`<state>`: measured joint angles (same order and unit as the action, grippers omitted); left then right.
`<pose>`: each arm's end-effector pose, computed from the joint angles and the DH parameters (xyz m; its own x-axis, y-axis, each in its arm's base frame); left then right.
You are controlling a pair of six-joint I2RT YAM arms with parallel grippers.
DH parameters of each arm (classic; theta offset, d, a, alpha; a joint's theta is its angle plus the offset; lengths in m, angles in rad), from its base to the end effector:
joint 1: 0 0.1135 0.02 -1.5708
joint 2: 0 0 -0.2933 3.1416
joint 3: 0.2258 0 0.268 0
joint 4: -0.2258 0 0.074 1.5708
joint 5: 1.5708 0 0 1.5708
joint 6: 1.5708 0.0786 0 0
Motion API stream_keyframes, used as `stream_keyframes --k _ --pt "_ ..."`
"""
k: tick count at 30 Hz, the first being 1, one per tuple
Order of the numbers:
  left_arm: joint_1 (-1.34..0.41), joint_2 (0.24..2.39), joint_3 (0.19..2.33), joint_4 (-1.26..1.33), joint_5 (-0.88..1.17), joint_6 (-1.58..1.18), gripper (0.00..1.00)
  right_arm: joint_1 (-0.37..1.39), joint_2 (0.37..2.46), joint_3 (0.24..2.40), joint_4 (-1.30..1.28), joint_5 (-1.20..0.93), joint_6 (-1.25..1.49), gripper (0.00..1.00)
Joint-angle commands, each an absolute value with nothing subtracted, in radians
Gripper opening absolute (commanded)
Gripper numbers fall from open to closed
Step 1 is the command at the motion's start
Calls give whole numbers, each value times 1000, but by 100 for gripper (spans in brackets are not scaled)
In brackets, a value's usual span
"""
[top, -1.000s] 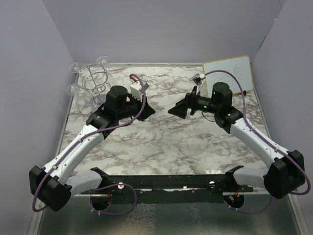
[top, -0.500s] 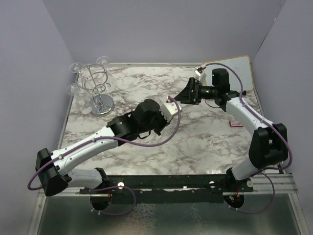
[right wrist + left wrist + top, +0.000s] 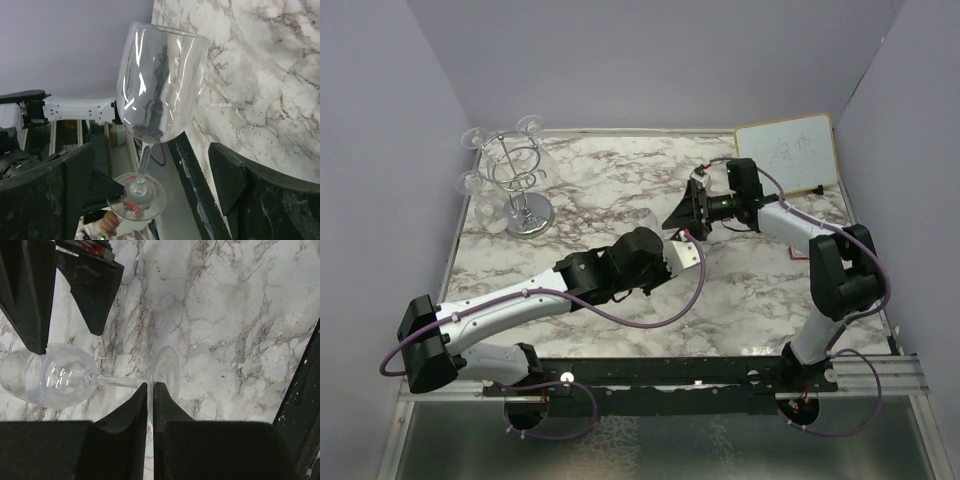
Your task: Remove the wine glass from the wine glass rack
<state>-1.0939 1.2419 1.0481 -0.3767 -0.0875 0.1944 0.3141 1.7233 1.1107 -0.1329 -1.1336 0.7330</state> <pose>0.1536 -0.2823 0.3174 -0.0788 0.5717 -0.8167 0.8831 0.4201 0.2089 0.3504 0.1887 0.2295 -0.9906 -0.0239 -0.1349 -0.1360 0.2867 0.9483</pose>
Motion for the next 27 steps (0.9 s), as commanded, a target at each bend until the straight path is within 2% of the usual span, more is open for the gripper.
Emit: stream_keyframes --k 1,8,16,27 --pt "-1102 1235 1037 -318 -88 219 0 348 1754 1096 -48 -1207 778 96" --pt "-1119 1233 1019 -317 -73 215 0 392 1817 1134 -77 -1206 760 94" --pt "-1134 1227 1001 -317 -48 198 0 435 1880 1169 -50 -1199 794 84" --pt "-1149 1216 983 -325 -40 202 0 448 1912 1186 -35 -1212 813 77"
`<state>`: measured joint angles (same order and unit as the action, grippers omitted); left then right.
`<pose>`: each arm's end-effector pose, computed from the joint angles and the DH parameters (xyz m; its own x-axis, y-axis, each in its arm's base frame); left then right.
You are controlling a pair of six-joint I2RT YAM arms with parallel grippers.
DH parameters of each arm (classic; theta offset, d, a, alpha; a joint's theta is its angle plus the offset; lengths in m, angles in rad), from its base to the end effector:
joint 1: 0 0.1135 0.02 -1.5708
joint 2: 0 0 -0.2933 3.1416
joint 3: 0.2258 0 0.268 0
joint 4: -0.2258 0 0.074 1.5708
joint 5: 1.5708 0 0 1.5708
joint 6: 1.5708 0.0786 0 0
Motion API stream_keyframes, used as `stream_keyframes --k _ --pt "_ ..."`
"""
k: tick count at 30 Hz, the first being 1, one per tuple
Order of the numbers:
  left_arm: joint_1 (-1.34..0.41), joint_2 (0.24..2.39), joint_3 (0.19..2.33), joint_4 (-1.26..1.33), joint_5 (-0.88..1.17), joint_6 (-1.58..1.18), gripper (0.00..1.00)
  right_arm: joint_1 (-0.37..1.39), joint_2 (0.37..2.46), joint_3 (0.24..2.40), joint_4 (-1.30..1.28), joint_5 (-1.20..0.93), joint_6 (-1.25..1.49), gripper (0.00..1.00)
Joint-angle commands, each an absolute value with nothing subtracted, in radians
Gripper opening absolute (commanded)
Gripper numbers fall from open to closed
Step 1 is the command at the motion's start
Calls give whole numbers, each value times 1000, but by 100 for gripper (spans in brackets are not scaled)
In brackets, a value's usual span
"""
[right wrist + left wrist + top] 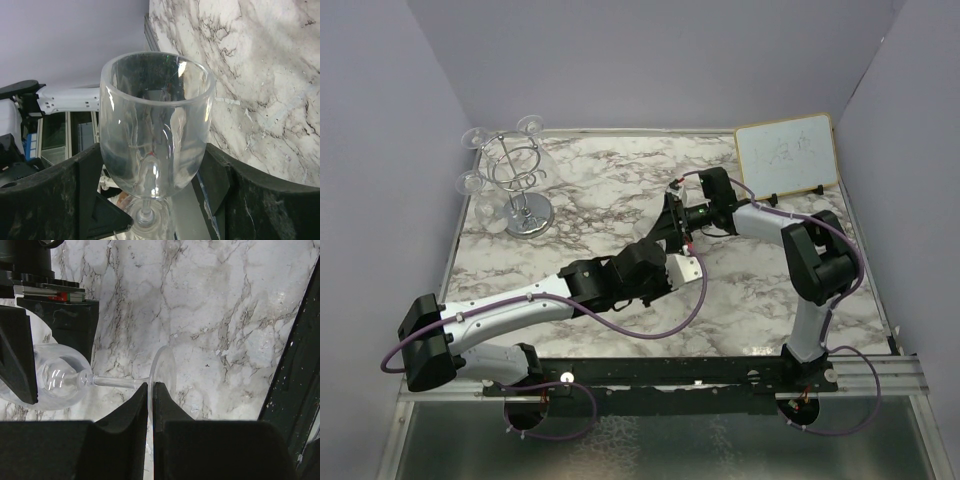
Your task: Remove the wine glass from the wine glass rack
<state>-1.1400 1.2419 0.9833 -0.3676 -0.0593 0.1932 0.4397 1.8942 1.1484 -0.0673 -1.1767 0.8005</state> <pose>0.1365 -0.2858 0.2929 -0.0699 0.6110 -0.7885 0.9175 0.3497 0.1897 0.3468 0.2433 0.1828 -0.9871 -0.1598 0.0028 -0.0419 0.2758 0.9603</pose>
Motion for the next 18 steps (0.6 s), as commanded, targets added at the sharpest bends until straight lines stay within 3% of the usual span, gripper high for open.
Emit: stream_keyframes --k 1,18 --pt "-1149 1212 983 -324 -40 202 0 448 1915 1184 -34 -1211 815 76" --pt "-1150 1215 996 -329 -53 186 0 456 1907 1132 62 -1239 880 53"
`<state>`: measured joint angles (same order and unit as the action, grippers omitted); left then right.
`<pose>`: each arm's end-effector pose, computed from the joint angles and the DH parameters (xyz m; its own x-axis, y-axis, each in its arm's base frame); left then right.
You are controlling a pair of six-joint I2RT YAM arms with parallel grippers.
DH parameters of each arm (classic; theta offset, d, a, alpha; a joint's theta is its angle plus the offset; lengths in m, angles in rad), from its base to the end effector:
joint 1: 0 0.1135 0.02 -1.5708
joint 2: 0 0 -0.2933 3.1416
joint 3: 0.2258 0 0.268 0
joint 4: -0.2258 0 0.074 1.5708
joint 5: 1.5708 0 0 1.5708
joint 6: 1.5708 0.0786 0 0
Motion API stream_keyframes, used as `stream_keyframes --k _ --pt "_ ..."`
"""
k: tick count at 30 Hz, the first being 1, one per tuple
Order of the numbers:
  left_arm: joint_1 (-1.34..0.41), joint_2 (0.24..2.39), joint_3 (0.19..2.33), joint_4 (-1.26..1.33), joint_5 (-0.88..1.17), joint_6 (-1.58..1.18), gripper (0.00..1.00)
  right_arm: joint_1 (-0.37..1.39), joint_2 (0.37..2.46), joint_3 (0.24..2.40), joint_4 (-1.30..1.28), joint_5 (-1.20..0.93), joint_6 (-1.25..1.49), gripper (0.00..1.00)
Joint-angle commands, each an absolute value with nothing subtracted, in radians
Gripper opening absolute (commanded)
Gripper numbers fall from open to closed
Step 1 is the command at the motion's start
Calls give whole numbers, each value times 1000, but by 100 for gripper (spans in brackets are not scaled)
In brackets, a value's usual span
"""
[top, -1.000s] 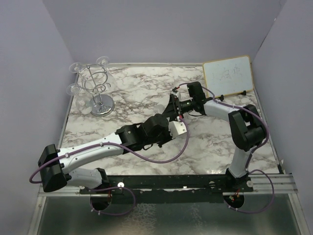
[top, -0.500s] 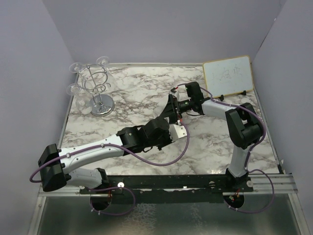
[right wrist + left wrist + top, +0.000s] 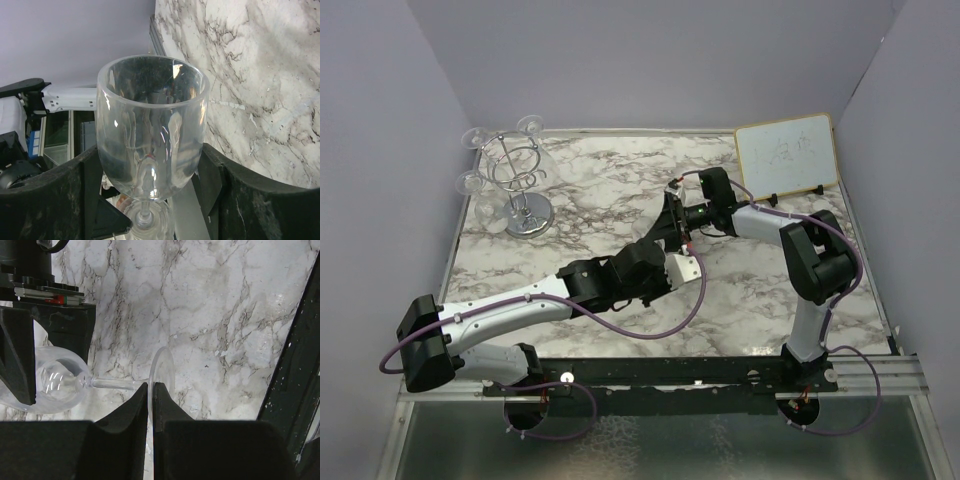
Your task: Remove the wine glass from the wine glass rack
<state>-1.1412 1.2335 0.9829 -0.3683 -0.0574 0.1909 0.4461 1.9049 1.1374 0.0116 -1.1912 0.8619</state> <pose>0.1353 -0.2845 0.2952 -0.0687 0.6048 -0.7934 0.9179 0.3499 0.1872 0.3482 0.2474 0.1817 -0.9870 -0.1602 0.0099 -0.0313 0.2524 0.9671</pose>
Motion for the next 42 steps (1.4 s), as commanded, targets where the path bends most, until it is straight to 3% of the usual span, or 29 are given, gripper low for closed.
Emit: stream_keyframes --k 1,5,11,19,24,27,32,37,42 --pt "-1150 1214 998 -330 -54 184 0 456 1907 1132 63 -1241 882 52" --pt "-1150 1207 1005 -335 -69 178 5 456 1899 1125 62 -1238 881 51" --pt "-1148 1178 1012 -335 -81 162 48 456 1886 1131 65 -1226 886 49" --pt "-1080 1078 1017 -286 39 116 80 456 1837 1113 76 -1183 873 47" --pt "-944 943 960 -151 89 54 92 438 1765 1105 52 -1093 806 46" --pt "-853 860 913 -72 71 10 93 420 1681 1116 -63 -885 687 46" --pt "-757 771 858 -4 -5 -27 96 419 1474 1060 -152 -330 535 46" --pt "-714 755 843 5 0 -38 96 420 1237 898 -69 227 495 46" --pt "-683 752 838 13 18 -54 96 420 1134 754 98 658 415 45"
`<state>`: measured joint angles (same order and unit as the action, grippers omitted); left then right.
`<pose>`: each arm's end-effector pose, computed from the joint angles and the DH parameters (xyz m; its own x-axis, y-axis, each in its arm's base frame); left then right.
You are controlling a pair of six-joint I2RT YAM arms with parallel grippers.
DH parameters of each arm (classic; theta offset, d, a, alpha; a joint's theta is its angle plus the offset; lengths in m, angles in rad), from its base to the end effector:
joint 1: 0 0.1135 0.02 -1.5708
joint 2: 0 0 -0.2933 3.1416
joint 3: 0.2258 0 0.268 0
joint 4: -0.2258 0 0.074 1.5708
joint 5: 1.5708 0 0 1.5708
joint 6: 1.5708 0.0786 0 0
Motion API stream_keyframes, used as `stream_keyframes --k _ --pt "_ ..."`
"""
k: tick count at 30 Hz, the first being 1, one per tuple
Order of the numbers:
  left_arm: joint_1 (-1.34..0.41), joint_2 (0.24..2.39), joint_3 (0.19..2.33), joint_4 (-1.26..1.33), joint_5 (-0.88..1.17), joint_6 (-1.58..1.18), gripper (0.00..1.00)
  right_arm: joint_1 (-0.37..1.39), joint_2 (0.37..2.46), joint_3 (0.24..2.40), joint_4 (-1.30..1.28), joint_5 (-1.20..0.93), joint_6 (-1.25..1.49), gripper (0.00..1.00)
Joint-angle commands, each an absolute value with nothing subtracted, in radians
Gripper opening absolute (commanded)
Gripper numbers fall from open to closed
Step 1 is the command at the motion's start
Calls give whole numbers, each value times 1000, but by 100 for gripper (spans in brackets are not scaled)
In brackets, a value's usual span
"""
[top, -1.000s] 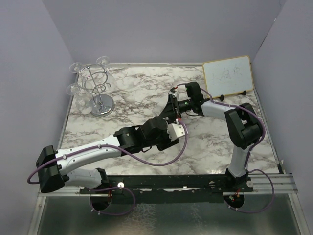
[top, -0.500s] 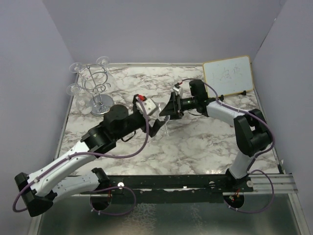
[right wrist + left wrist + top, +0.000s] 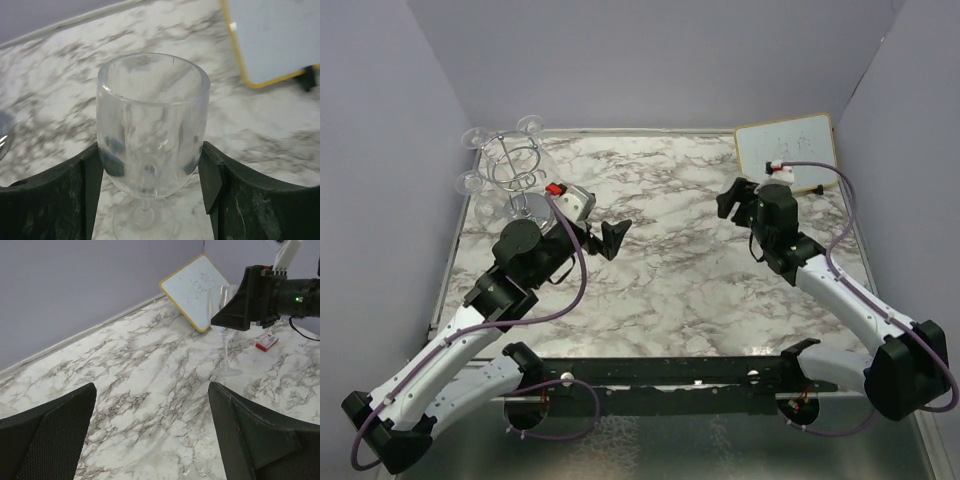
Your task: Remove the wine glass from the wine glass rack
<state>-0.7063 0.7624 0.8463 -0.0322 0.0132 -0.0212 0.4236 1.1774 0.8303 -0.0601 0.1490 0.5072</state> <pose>0.1633 -0.1407 0.4056 0.0253 -0.0495 -0.9985 0.6597 0.7513 -0.0205 0.2901 0.1180 0.2919 -0.4527 0.3228 -0.8312 -0.0713 0.9161 0.3946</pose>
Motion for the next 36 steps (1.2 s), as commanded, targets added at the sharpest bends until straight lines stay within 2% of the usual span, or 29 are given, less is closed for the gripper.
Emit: stream_keyframes --k 1,4,7,9,13,19,22,27,36 --pt "-675 749 835 15 22 -58 96 420 1131 740 120 729 420 45" --pt "-655 739 829 23 35 -66 96 420 1148 699 236 864 360 44" --pt "-646 729 826 25 38 -70 96 419 1204 629 490 908 179 43" --pt "-642 722 821 29 39 -72 96 419 1258 578 685 871 33 43" --pt "-639 705 809 34 35 -71 96 419 1347 415 1140 664 -197 43" --pt "-638 696 805 39 30 -71 96 418 1444 310 1442 465 -293 43" --pt "-637 694 801 42 27 -72 96 418 1526 273 1640 454 -325 44" --pt "-637 696 800 44 25 -71 96 416 1645 282 1771 433 -315 45" --pt "-637 703 796 44 20 -68 96 383 1726 336 1775 411 -215 45"
